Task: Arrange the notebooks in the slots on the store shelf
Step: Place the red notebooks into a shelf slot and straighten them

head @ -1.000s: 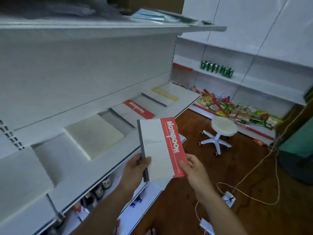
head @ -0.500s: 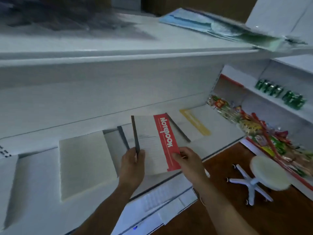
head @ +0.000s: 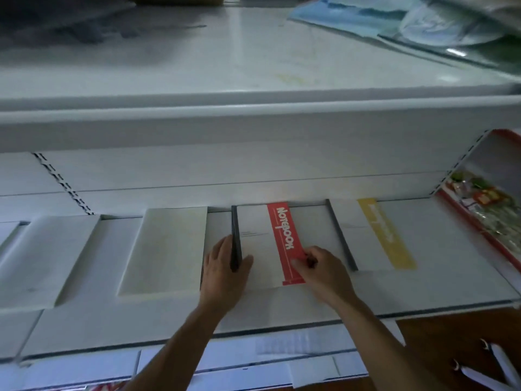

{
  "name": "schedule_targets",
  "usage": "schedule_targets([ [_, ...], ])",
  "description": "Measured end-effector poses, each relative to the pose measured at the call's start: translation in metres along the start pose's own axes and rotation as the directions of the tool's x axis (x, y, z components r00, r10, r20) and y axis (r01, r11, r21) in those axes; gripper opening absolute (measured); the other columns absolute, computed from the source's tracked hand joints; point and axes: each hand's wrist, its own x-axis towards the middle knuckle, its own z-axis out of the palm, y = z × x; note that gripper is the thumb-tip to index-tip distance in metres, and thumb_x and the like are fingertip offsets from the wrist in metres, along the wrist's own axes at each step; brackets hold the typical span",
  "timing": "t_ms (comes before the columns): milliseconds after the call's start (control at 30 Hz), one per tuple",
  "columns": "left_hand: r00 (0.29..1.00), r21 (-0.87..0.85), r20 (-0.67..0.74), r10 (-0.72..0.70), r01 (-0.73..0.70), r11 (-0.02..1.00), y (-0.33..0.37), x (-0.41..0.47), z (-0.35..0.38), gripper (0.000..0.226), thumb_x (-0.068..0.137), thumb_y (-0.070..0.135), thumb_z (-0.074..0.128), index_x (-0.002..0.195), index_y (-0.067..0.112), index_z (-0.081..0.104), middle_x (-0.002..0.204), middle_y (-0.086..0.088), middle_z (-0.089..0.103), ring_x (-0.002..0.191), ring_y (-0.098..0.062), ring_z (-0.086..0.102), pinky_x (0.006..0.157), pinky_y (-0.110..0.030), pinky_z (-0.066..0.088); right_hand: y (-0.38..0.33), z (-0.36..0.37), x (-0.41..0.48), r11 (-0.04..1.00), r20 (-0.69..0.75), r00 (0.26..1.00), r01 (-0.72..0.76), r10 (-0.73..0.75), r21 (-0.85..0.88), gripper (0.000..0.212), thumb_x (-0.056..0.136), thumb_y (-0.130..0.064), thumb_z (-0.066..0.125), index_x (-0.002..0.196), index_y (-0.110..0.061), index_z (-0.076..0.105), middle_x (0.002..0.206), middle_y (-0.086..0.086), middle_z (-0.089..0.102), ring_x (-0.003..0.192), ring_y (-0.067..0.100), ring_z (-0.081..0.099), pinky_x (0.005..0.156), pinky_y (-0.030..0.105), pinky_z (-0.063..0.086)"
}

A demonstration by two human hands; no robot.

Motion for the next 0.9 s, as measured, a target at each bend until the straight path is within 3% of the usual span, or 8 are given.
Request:
schedule_targets([
  [67, 0.994, -0.063, 0.083, 0.072, -0.067, 0.996, -0.007, -0.009, -0.006, 0.065, 0.081, 0.063, 0.059, 0.136, 0.031, 0.042, 0.133, 0.009, 0.050, 0.119, -0.015, 0.052, 0.097, -0.042, 0.052, 0.006, -0.002, -0.002, 0.999, 0.018, 0.999, 0.043, -0.043, 0.013, 0.029, 0.088, -0.041, 0.063, 0.113, -0.026, 0.061, 0.100, -0.011, 0.062, 0.077, -0.008, 0.056, 0.061, 0.006, 0.038],
  [133, 0.979, -0.042, 0.156, 0.131, -0.126, 0.991, -0.016, -0.018, -0.009, 0.080, 0.075, 0.066, 0.065, 0.142, 0.031, 0.037, 0.141, 0.010, 0.044, 0.126, -0.013, 0.048, 0.101, -0.039, 0.050, 0.014, -0.004, -0.005, 0.996, 0.048, 0.995, 0.085, -0.086, 0.024, 0.039, 0.085, -0.043, 0.067, 0.120, -0.027, 0.059, 0.107, -0.009, 0.059, 0.086, 0.000, 0.060, 0.073, 0.014, 0.046],
  [233, 0.965, 0.058, 0.205, 0.163, -0.179, 0.982, -0.025, -0.024, -0.008, 0.095, 0.074, 0.051, 0.076, 0.150, 0.025, 0.027, 0.155, 0.005, 0.028, 0.139, -0.016, 0.036, 0.109, -0.041, 0.043, 0.019, -0.005, -0.007, 0.991, 0.096, 0.986, 0.136, -0.137, 0.020, 0.051, 0.080, -0.049, 0.069, 0.126, -0.033, 0.055, 0.112, -0.010, 0.056, 0.091, 0.001, 0.061, 0.083, 0.021, 0.051],
  [433, 0.979, 0.138, 0.104, 0.175, -0.189, 0.972, -0.015, -0.021, -0.014, 0.077, 0.083, 0.037, 0.071, 0.148, 0.019, 0.035, 0.152, 0.003, 0.038, 0.131, -0.016, 0.047, 0.104, -0.032, 0.044, 0.008, -0.002, -0.004, 0.971, 0.141, 0.972, 0.205, -0.188, -0.119, 0.066, 0.080, -0.057, 0.066, 0.137, -0.033, 0.043, 0.116, -0.007, 0.047, 0.086, 0.000, 0.053, 0.071, 0.008, 0.037],
  [567, 0.974, 0.109, 0.160, 0.161, -0.180, 0.978, -0.014, -0.019, -0.018, 0.074, 0.082, 0.044, 0.070, 0.146, 0.030, 0.034, 0.144, 0.010, 0.046, 0.122, -0.011, 0.055, 0.098, -0.035, 0.052, 0.011, -0.005, -0.007, 0.967, 0.162, 0.964, 0.230, -0.211, -0.110, 0.071, 0.077, -0.057, 0.069, 0.138, -0.031, 0.043, 0.122, -0.007, 0.049, 0.092, 0.001, 0.054, 0.083, 0.013, 0.042],
  [633, 0.973, 0.117, 0.179, 0.145, -0.167, 0.979, -0.012, -0.016, -0.019, 0.072, 0.082, 0.045, 0.069, 0.144, 0.034, 0.033, 0.138, 0.012, 0.050, 0.118, -0.011, 0.057, 0.096, -0.035, 0.052, 0.010, -0.006, -0.007, 0.964, 0.154, 0.964, 0.238, -0.219, -0.121, 0.068, 0.078, -0.054, 0.069, 0.138, -0.030, 0.045, 0.122, -0.007, 0.050, 0.091, 0.001, 0.053, 0.085, 0.015, 0.042],
  [767, 0.968, 0.130, 0.218, 0.125, -0.156, 0.979, -0.005, -0.013, -0.019, 0.070, 0.085, 0.037, 0.070, 0.143, 0.033, 0.031, 0.131, 0.010, 0.053, 0.114, -0.015, 0.058, 0.096, -0.037, 0.051, 0.006, -0.005, -0.004, 0.961, 0.154, 0.962, 0.247, -0.227, -0.126, 0.057, 0.080, -0.051, 0.068, 0.131, -0.031, 0.052, 0.103, -0.012, 0.049, 0.078, -0.003, 0.051, 0.075, 0.008, 0.037],
  [900, 0.966, 0.185, 0.238, 0.098, -0.144, 0.972, -0.003, -0.012, -0.018, 0.076, 0.088, 0.032, 0.068, 0.149, 0.029, 0.023, 0.137, 0.004, 0.047, 0.122, -0.018, 0.050, 0.103, -0.039, 0.047, 0.009, -0.005, 0.000, 0.963, 0.180, 0.960, 0.240, -0.216, -0.126, 0.053, 0.080, -0.052, 0.068, 0.126, -0.032, 0.056, 0.101, -0.010, 0.054, 0.083, 0.001, 0.056, 0.080, 0.013, 0.046],
])
